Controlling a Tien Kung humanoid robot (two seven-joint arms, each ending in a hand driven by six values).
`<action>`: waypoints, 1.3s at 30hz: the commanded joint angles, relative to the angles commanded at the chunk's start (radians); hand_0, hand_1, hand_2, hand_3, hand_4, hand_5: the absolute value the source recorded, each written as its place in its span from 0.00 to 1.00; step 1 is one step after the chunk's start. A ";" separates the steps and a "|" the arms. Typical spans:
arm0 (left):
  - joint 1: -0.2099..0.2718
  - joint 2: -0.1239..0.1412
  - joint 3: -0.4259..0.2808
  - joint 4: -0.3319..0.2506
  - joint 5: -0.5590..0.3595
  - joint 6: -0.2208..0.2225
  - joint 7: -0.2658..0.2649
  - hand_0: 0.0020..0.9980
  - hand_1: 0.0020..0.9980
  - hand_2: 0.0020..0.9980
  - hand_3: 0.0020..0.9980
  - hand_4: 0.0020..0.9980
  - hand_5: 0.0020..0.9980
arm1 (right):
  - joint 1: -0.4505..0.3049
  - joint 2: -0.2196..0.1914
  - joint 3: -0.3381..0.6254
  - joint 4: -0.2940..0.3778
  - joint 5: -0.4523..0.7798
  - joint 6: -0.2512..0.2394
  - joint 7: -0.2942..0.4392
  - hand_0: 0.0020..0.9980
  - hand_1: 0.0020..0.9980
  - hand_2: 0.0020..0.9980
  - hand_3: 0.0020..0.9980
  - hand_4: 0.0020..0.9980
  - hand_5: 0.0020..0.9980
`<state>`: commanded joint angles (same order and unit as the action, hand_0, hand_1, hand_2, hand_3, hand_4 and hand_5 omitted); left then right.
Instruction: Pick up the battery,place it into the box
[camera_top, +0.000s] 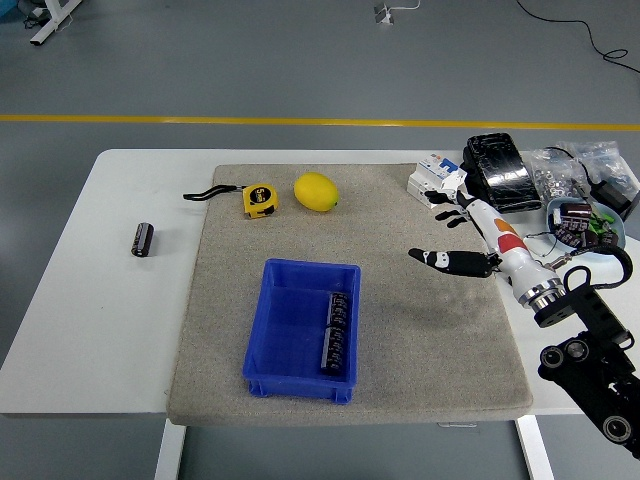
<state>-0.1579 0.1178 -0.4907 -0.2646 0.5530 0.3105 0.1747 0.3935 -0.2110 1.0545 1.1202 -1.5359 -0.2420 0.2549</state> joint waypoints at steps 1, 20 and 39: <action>0.000 0.000 0.001 0.000 -0.002 0.000 -0.001 0.74 0.68 0.71 0.63 0.67 0.64 | -0.009 0.000 0.010 0.002 0.039 0.007 0.000 0.57 0.61 0.75 0.79 1.00 0.35; -0.011 -0.007 0.013 0.001 -0.017 0.000 -0.008 0.74 0.68 0.72 0.63 0.67 0.64 | -0.155 0.024 0.082 0.047 0.741 0.130 -0.008 0.62 0.66 0.77 0.80 1.00 0.69; -0.018 -0.006 0.021 0.000 -0.028 0.000 -0.013 0.73 0.67 0.71 0.63 0.67 0.64 | -0.164 0.034 0.084 0.031 0.930 0.142 0.004 0.64 0.68 0.77 0.79 1.00 0.76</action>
<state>-0.1764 0.1123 -0.4694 -0.2644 0.5246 0.3102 0.1619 0.2299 -0.1771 1.1384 1.1517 -0.6056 -0.1004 0.2592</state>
